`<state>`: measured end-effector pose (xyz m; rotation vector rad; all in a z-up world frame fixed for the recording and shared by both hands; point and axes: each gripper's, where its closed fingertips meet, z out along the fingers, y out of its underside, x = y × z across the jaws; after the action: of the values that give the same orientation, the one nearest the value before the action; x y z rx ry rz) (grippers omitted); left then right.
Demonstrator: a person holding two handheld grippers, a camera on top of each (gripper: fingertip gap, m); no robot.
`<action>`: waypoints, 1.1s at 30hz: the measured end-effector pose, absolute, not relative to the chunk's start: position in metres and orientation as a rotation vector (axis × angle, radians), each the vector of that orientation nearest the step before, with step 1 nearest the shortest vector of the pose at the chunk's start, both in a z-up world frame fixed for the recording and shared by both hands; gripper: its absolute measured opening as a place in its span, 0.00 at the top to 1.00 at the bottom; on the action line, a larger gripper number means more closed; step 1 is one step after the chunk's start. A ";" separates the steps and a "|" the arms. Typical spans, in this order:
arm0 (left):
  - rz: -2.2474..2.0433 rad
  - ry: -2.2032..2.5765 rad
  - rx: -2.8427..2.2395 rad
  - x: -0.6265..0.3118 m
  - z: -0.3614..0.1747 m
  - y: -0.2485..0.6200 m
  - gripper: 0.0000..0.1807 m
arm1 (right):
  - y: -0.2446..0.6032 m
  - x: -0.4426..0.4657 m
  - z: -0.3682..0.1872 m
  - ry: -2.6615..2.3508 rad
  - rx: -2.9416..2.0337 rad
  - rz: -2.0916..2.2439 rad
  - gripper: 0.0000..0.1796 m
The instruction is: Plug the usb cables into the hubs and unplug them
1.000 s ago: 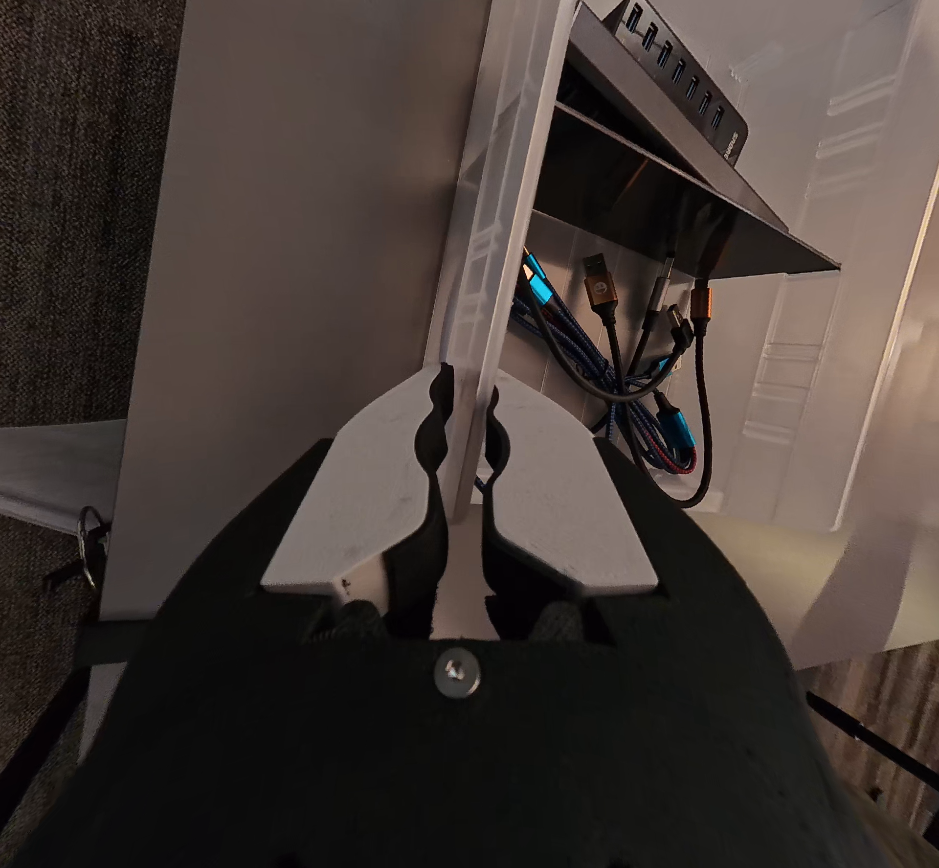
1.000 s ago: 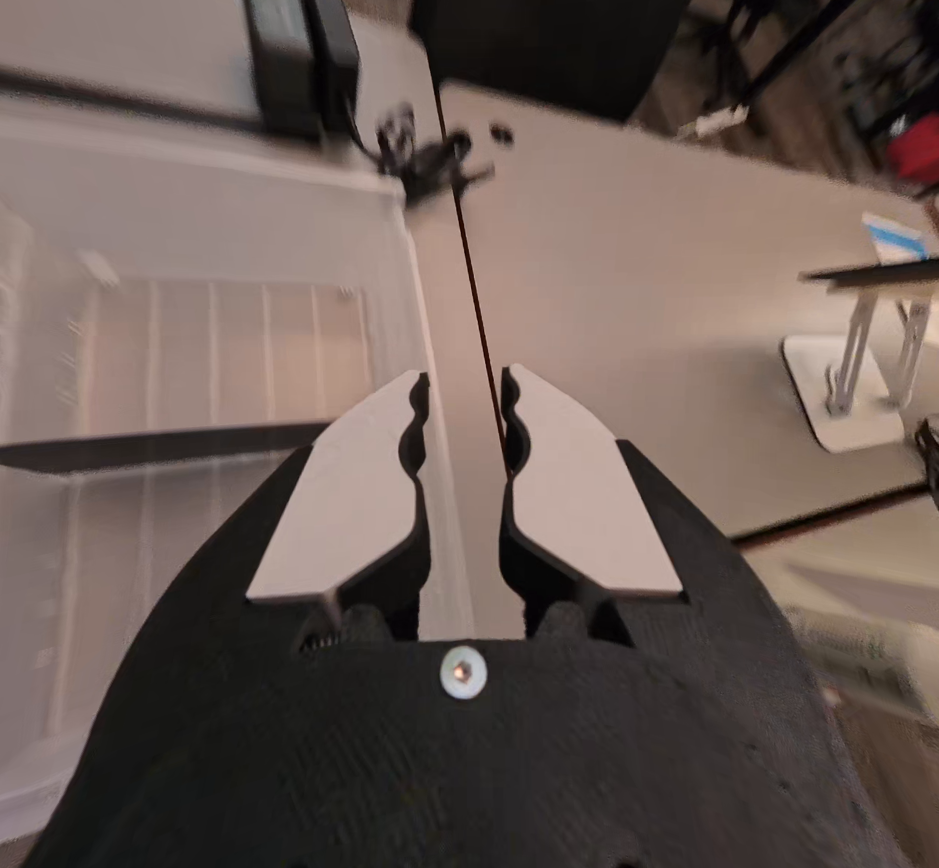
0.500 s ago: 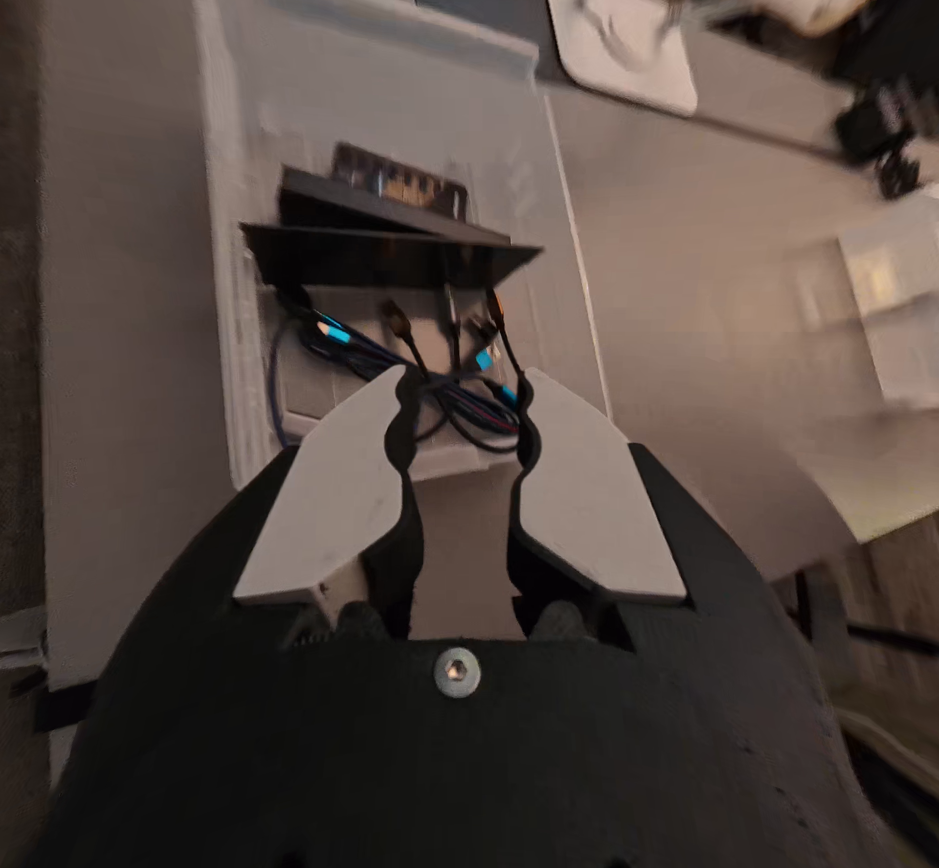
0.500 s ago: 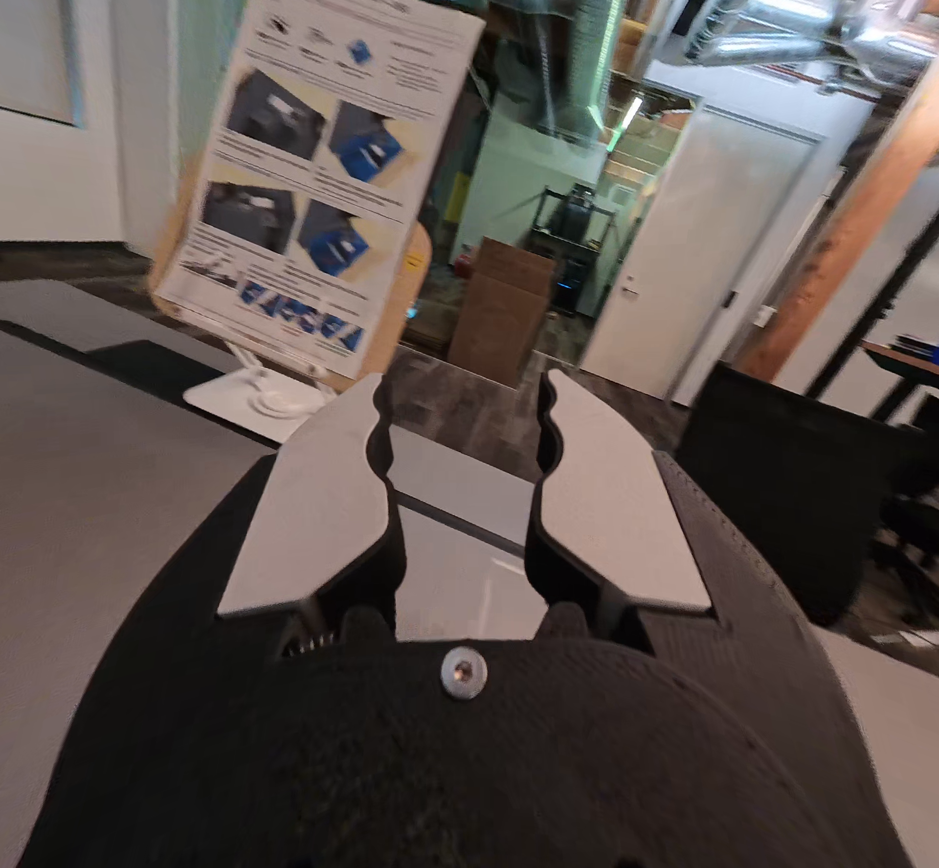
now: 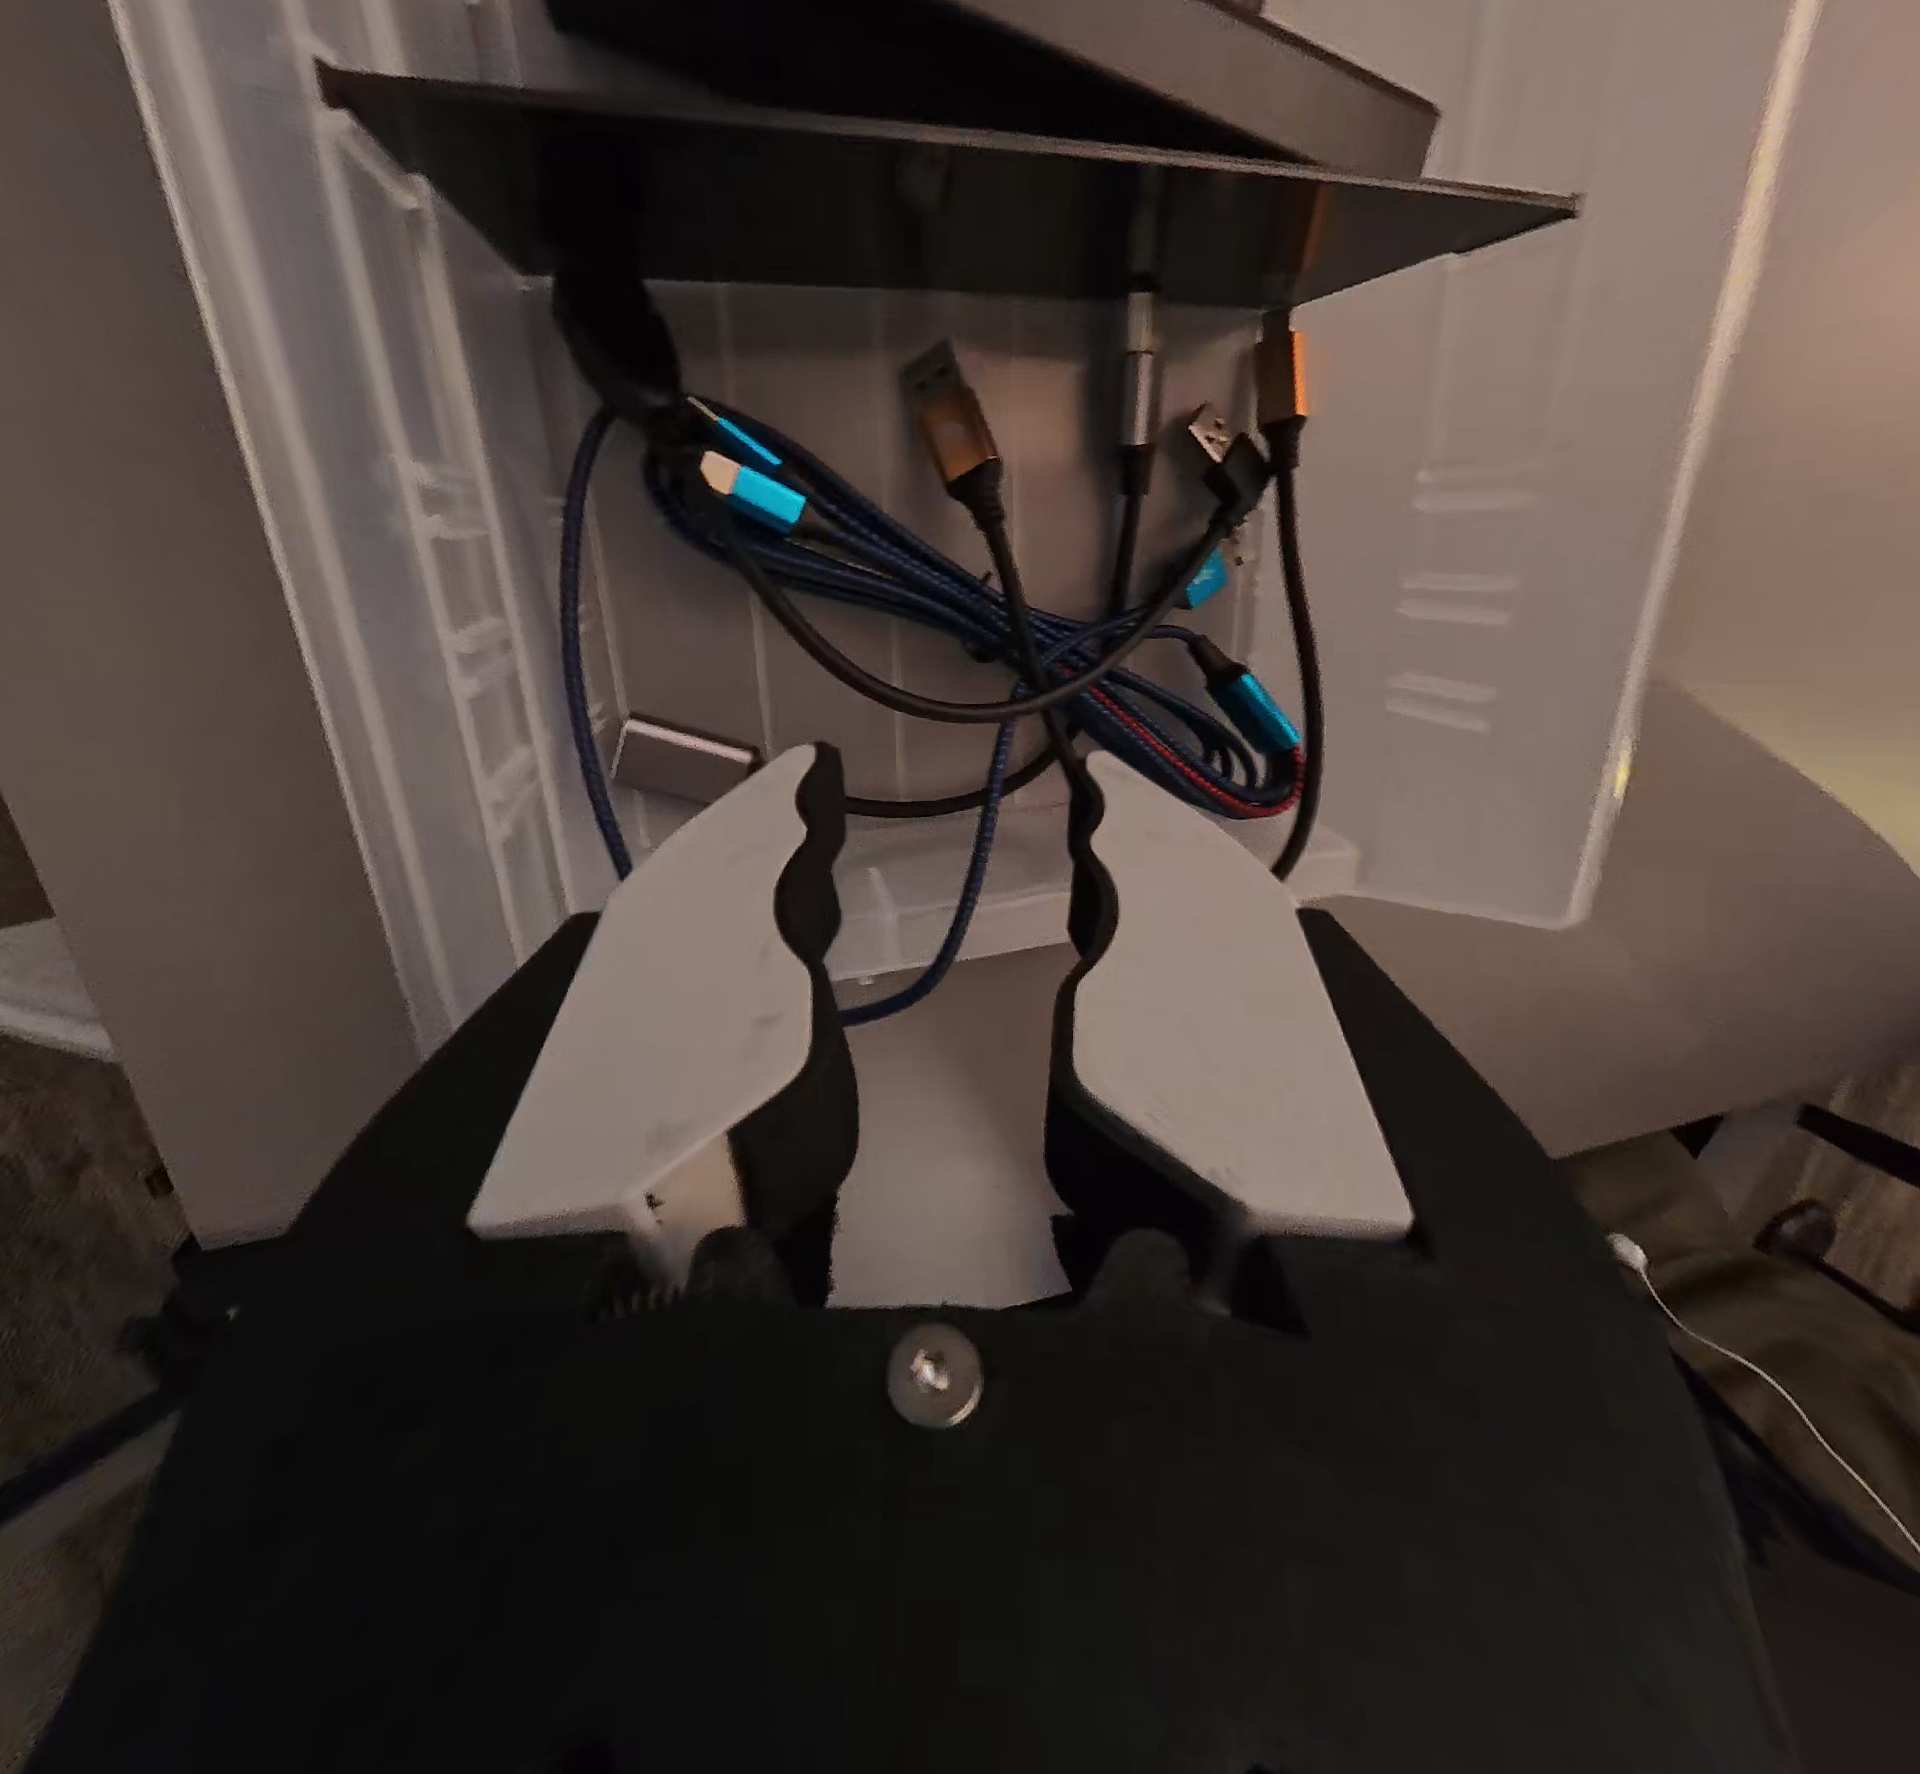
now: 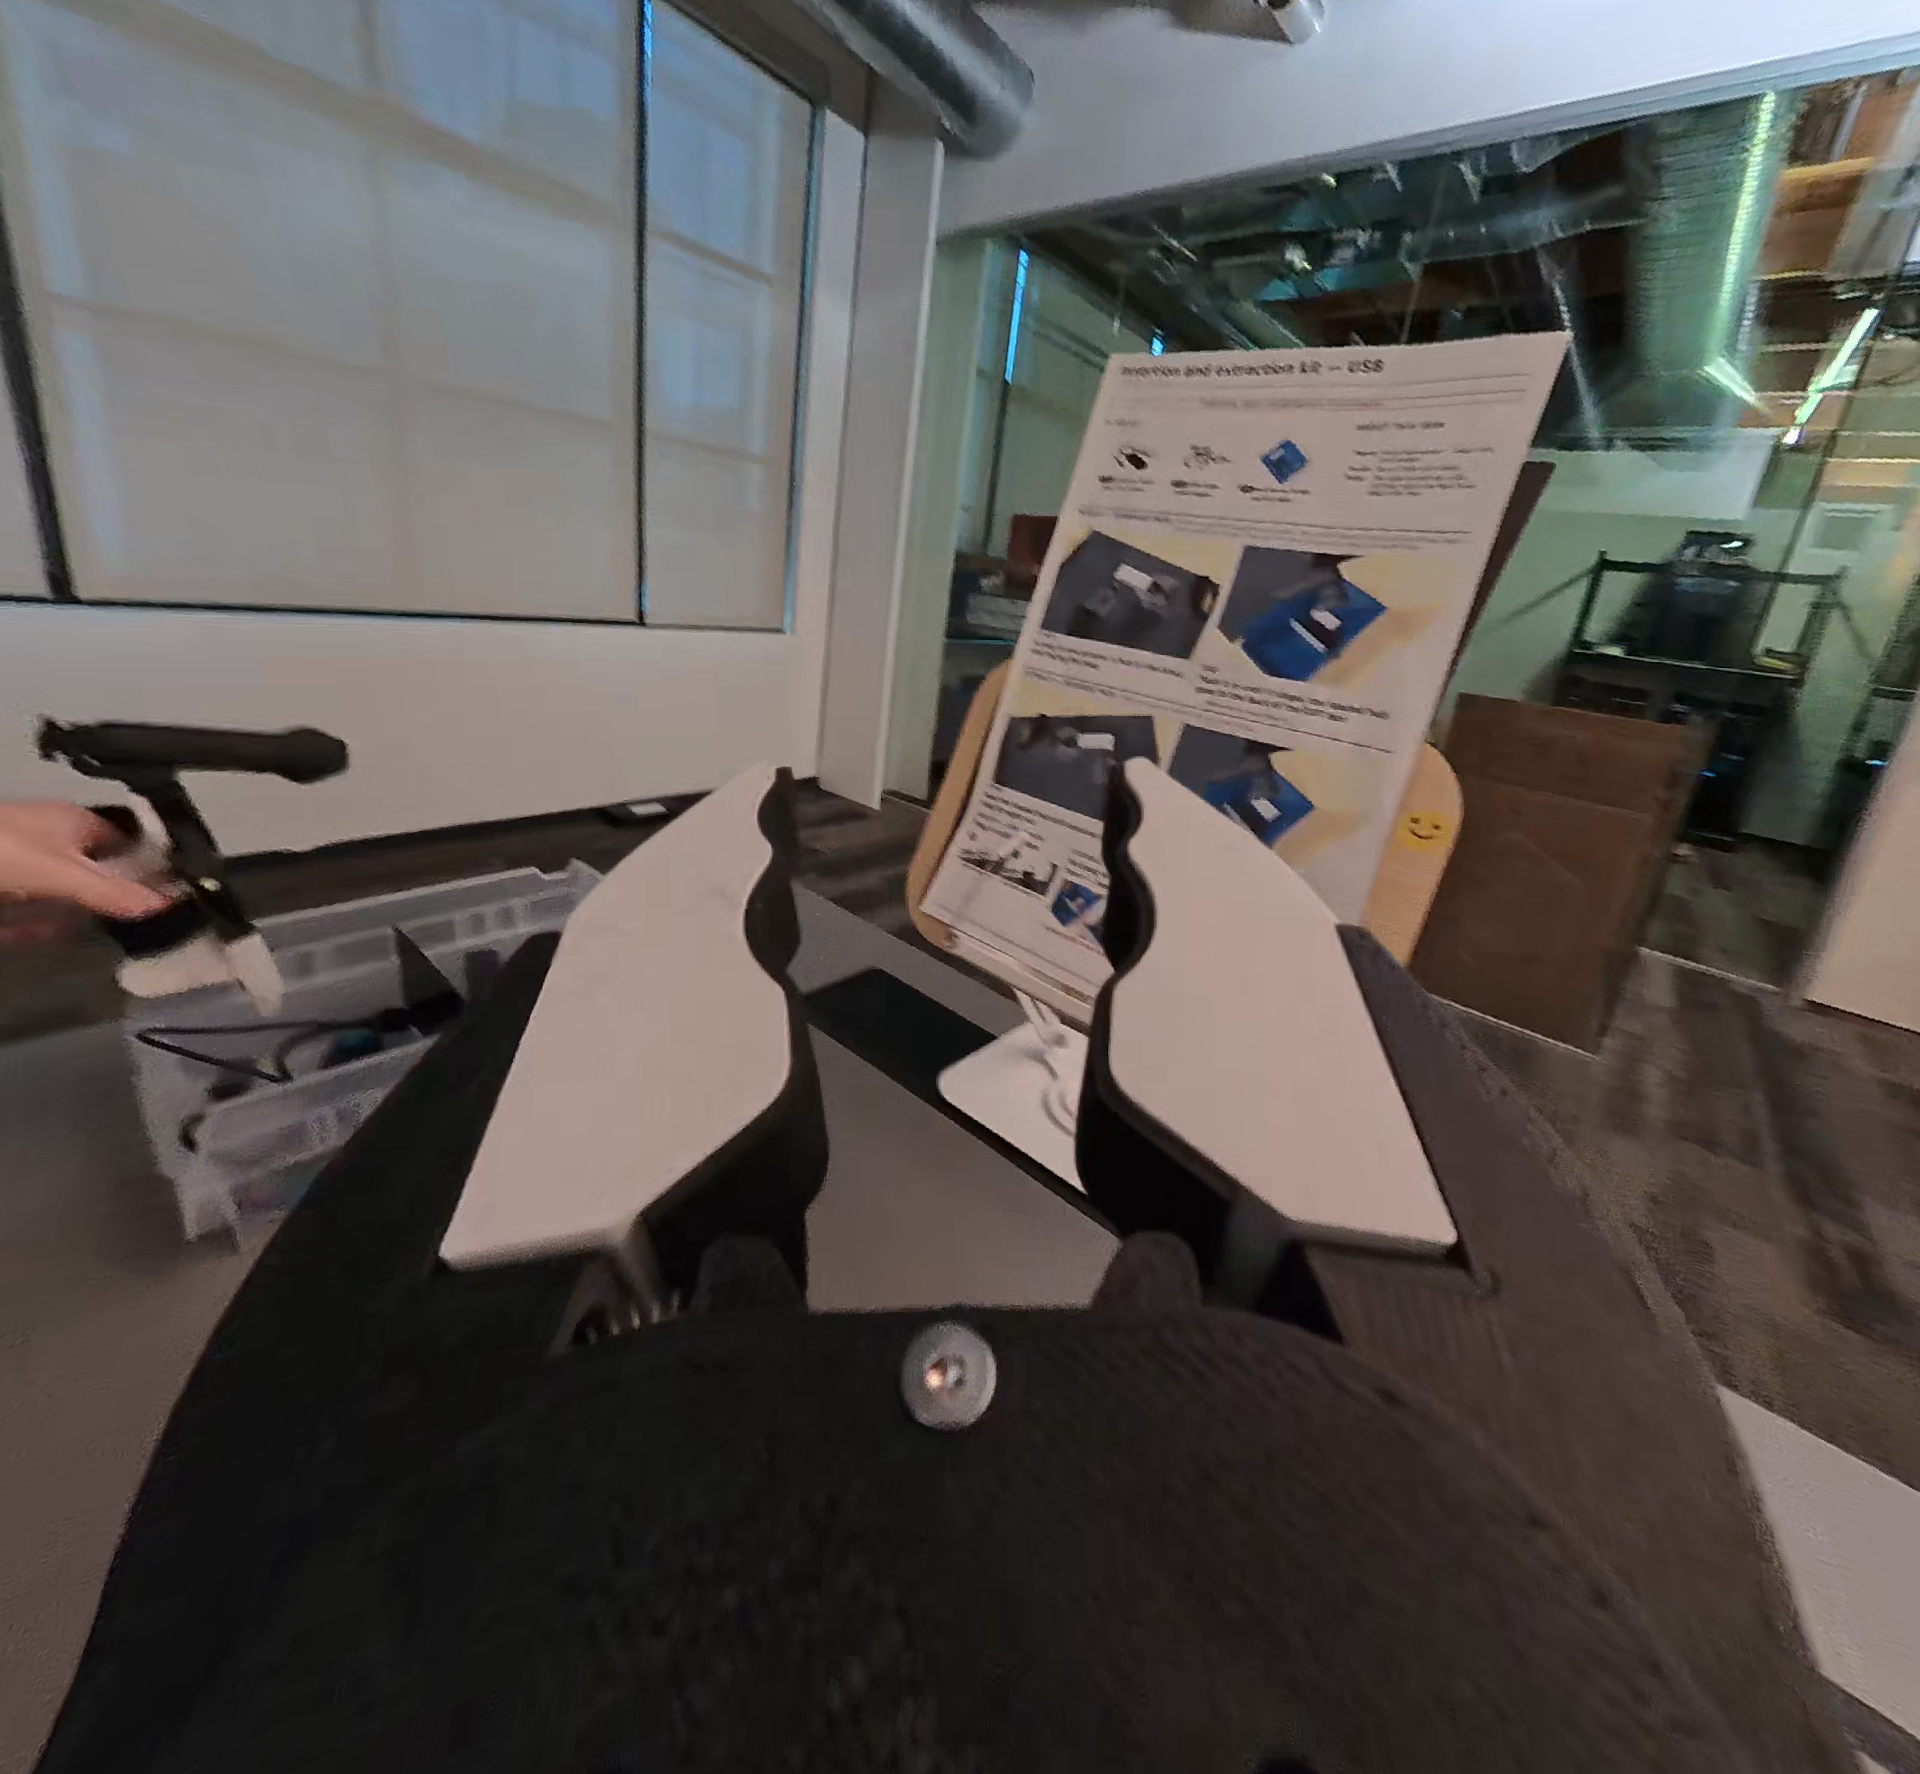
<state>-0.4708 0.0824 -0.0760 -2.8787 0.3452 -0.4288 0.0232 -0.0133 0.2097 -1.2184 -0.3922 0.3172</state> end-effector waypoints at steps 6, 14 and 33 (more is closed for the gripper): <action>-0.359 0.364 -2.976 -0.471 -0.094 0.084 0.77 | -0.015 0.013 0.208 -0.413 -1.199 0.351 0.69; -0.331 0.331 -3.066 -0.469 -0.112 0.088 0.78 | -0.010 0.015 0.197 -0.457 -1.270 0.302 0.69; -0.359 0.266 -2.983 -0.476 -0.100 0.097 0.93 | -0.006 0.021 0.187 -0.487 -1.330 0.196 0.69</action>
<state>-0.4760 0.0966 -0.1003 -2.9830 0.2662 -0.3591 0.0210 -0.0063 0.1868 -1.3303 -0.4867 0.1964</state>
